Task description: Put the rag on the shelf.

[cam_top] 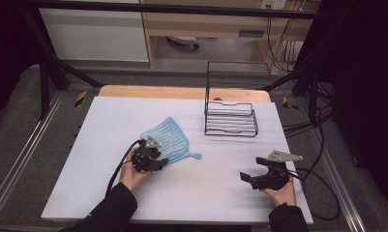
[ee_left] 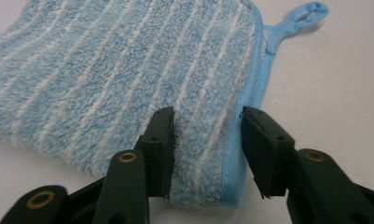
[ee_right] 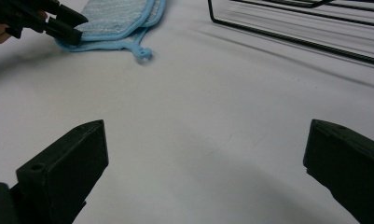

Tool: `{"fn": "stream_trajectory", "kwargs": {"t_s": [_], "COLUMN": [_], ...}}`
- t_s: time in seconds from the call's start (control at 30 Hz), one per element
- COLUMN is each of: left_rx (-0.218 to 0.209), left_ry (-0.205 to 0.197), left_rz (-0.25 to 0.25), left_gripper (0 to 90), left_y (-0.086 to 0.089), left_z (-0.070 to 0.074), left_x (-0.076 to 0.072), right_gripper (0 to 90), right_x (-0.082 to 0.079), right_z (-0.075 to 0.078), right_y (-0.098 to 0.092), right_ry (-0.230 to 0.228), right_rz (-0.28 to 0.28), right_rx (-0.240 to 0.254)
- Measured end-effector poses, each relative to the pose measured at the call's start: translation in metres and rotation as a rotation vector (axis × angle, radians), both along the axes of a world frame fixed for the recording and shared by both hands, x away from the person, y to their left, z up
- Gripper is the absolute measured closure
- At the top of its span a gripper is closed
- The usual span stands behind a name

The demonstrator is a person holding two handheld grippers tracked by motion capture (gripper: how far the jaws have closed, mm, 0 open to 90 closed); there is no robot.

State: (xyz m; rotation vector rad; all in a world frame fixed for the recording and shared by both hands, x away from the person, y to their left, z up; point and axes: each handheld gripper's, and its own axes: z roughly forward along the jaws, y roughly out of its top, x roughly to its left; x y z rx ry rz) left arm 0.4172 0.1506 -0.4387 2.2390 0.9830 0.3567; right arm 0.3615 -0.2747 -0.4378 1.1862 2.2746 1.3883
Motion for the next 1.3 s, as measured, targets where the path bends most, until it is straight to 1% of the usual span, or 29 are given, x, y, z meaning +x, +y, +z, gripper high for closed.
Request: {"fn": "stream_trajectory", "kwargs": {"t_s": [0.07, 0.1, 0.13, 0.27, 0.33, 0.37, 0.43, 0.6, 0.83, 1.07, 1.27, 1.3], "left_rx": [0.003, 0.004, 0.005, 0.003, 0.009, 0.010, 0.005, -0.016, -0.017, -0.043, -0.080, -0.081], "left_ry": [-0.005, -0.004, -0.003, 0.000, 0.001, 0.001, 0.005, 0.018, 0.021, 0.041, 0.056, 0.059], "left_rz": [0.009, 0.012, 0.015, 0.021, 0.019, 0.020, 0.020, 0.012, -0.008, -0.033, -0.041, -0.043], "left_gripper": [62.2, 67.4, 67.4, 73.9, 74.8, 77.0, 78.6, 79.9, 80.5, 80.8, 80.8, 80.8], "left_y": [0.001, 0.001, 0.002, 0.003, 0.002, 0.002, 0.002, 0.005, 0.006, 0.010, 0.014, 0.014], "left_z": [-0.001, -0.001, -0.001, -0.001, 0.000, 0.000, 0.001, 0.004, 0.006, 0.008, 0.009, 0.009], "left_x": [0.001, 0.002, 0.002, 0.004, 0.004, 0.004, 0.004, 0.004, -0.001, -0.010, -0.017, -0.018], "right_gripper": [0.5, 0.5, 0.5, 0.5, 0.5, 0.5, 0.5, 0.5, 0.6, 0.6, 0.7, 0.7], "right_x": [0.000, 0.000, 0.000, 0.000, 0.000, 0.000, 0.000, 0.000, 0.000, 0.000, 0.000, 0.000], "right_z": [0.000, 0.000, 0.000, 0.000, 0.000, 0.000, 0.000, 0.000, 0.000, 0.001, 0.001, 0.001], "right_y": [0.000, 0.000, 0.000, 0.000, 0.000, 0.000, 0.000, 0.000, 0.000, 0.001, 0.001, 0.001], "right_ry": [0.002, 0.002, 0.002, -0.001, -0.003, -0.003, 0.002, 0.005, 0.002, 0.005, 0.006, 0.006], "right_rz": [0.000, 0.001, 0.001, 0.001, 0.000, 0.000, 0.000, 0.002, 0.002, 0.004, 0.005, 0.005], "right_rx": [-0.001, -0.001, -0.001, 0.000, 0.001, 0.001, 0.000, -0.001, 0.001, 0.003, 0.003, 0.003]}}
